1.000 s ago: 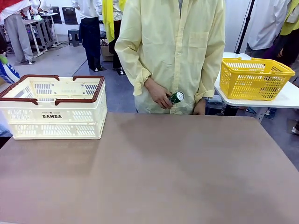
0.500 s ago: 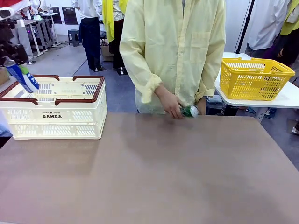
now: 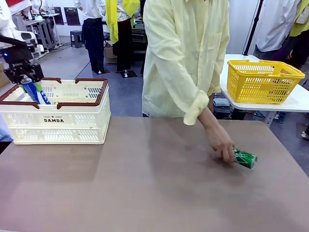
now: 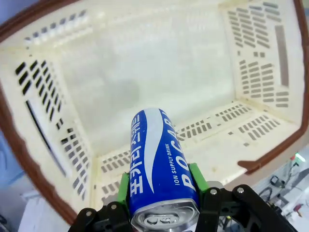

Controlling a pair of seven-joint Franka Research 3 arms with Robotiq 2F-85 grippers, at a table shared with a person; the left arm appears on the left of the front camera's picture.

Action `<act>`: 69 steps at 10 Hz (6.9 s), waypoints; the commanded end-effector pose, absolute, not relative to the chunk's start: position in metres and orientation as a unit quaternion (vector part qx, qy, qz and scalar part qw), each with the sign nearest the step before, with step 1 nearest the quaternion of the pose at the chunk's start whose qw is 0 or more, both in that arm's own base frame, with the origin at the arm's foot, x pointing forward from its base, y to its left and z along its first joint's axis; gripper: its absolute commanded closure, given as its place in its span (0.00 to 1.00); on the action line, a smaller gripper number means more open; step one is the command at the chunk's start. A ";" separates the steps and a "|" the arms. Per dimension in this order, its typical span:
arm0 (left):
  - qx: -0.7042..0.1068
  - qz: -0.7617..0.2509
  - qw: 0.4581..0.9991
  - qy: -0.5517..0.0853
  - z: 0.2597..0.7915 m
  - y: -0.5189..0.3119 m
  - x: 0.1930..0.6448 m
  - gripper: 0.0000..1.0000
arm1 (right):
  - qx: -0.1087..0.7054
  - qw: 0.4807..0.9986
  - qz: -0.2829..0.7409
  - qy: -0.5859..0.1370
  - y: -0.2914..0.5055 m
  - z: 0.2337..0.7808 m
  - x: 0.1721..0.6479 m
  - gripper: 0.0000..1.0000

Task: Place the drinks into the Shopping basket.
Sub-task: Pick up one drink and place it into the Shopping basket.

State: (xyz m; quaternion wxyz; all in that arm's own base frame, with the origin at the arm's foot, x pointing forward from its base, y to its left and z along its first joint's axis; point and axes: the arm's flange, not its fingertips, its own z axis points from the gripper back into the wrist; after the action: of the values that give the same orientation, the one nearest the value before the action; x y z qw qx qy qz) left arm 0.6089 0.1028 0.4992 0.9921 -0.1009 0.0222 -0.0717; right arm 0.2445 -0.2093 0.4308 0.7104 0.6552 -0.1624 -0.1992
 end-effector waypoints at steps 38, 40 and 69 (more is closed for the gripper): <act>-0.684 0.016 0.723 -0.097 0.604 0.212 0.371 0.00 | 0.652 0.717 -0.190 -0.160 -0.211 0.431 0.241 0.00; -0.684 0.016 0.723 -0.097 0.604 0.212 0.371 0.00 | 0.652 0.717 -0.190 -0.160 -0.211 0.431 0.241 0.00; -0.684 0.016 0.723 -0.097 0.604 0.212 0.371 0.00 | 0.097 0.937 0.337 0.004 -0.006 0.427 0.401 0.00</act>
State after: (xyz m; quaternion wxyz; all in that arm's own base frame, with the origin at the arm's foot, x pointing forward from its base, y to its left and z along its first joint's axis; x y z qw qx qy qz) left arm 0.3748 0.2142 0.6049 0.7188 -0.6882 -0.0969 0.0159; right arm 0.4095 0.0229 0.4054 0.9395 0.0955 0.0177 0.3285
